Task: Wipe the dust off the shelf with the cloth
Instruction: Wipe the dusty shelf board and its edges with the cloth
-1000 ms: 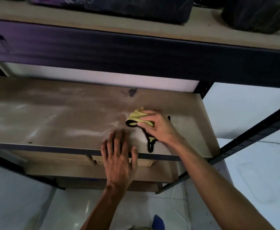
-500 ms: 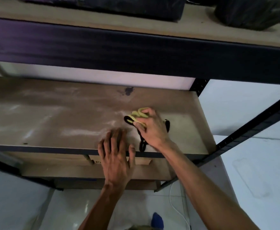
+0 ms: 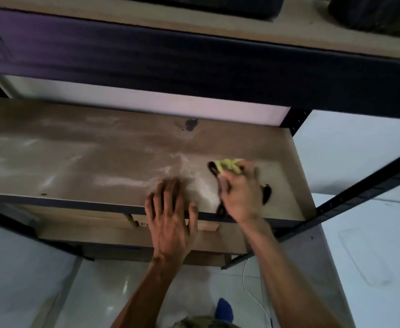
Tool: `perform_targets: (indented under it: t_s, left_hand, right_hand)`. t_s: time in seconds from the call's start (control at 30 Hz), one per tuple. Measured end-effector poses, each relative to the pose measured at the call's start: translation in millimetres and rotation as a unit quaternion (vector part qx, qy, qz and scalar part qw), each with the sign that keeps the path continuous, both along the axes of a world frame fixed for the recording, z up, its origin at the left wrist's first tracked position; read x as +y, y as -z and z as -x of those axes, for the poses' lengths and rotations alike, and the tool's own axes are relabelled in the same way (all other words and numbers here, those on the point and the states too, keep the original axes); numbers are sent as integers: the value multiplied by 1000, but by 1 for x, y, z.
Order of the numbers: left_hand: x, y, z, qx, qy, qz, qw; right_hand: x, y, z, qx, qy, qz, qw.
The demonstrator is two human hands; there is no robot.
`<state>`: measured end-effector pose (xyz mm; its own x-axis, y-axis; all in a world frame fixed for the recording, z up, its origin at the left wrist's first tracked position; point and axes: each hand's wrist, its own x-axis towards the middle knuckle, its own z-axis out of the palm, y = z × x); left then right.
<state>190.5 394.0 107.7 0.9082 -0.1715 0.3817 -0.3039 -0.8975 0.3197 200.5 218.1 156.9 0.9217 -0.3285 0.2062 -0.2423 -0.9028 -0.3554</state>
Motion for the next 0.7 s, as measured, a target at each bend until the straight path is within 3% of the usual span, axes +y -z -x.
perform_targets:
  t_s: [0.2,0.43,0.7]
  left_hand:
    - [1,-1,-1,5,5,-1,1000]
    - [-1,1,-1,-2,3,12,1000]
    - [0,-1,-1,-10,1,6,1000]
  right_hand:
    - [21,-13,-35,-30,-53,-42,997]
    - [-57,-11,5,6,116,13,993]
    - [30,0,-19,-12,-111,-6,994]
